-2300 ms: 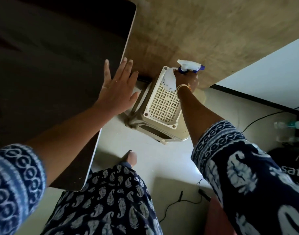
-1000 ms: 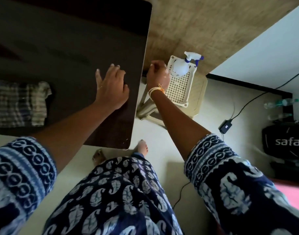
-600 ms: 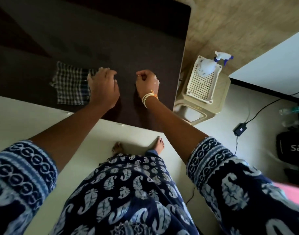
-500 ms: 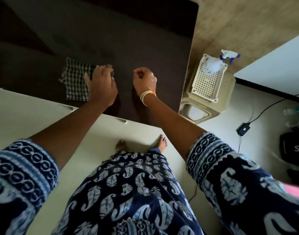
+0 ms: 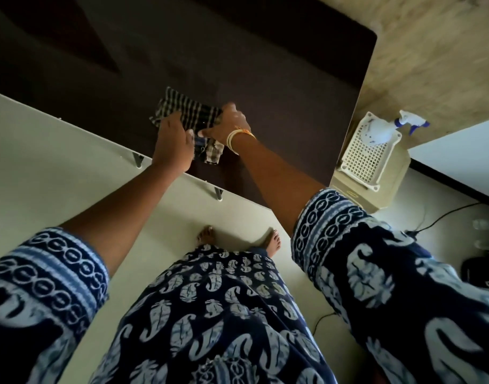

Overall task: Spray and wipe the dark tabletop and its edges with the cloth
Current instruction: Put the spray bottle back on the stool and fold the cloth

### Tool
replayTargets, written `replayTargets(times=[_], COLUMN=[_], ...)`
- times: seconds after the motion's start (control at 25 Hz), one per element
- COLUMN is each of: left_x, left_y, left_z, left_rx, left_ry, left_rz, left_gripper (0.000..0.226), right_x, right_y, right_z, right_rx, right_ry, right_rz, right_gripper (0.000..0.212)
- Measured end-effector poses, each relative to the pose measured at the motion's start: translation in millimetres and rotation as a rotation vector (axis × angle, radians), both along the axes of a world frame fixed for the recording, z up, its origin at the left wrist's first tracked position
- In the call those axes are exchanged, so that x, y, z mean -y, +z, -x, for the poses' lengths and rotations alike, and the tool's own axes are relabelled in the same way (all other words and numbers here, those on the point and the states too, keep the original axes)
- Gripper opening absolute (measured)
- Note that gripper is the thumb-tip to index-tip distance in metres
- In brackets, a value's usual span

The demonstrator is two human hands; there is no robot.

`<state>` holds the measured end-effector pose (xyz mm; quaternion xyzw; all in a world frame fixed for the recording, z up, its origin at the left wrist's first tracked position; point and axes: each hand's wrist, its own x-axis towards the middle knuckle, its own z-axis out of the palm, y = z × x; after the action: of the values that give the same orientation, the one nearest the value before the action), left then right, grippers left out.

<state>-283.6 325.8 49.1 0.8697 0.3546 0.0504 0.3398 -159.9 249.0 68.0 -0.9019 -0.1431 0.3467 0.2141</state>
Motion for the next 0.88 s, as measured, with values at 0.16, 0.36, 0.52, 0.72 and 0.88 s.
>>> replayTargets(times=[0.16, 0.36, 0.52, 0.72, 0.88], left_x=[-4, 5, 40, 105, 163], left_y=[7, 16, 8, 13, 13], left_z=[1, -19, -34, -77, -120], left_rx=[0.061, -0.077, -0.117, -0.05, -0.025], left_ry=[0.116, 0.181, 0.053, -0.101, -0.183], left_rz=[0.099, 0.304, 0.345, 0.379, 0.3], left_gripper=[0.048, 0.061, 0.054, 0.052, 0.051], right_x=[6, 39, 85, 172, 244], right_y=[-5, -1, 0, 9, 17], right_z=[3, 5, -10, -47, -87], right_rx=[0.134, -0.03, -0.171, -0.454, -0.496], right_ry=[0.143, -0.029, -0.231, -0.5, -0.525], right_rz=[0.066, -0.277, -0.362, -0.501, -0.47], right_gripper=[0.068, 0.024, 0.022, 0.037, 0.034])
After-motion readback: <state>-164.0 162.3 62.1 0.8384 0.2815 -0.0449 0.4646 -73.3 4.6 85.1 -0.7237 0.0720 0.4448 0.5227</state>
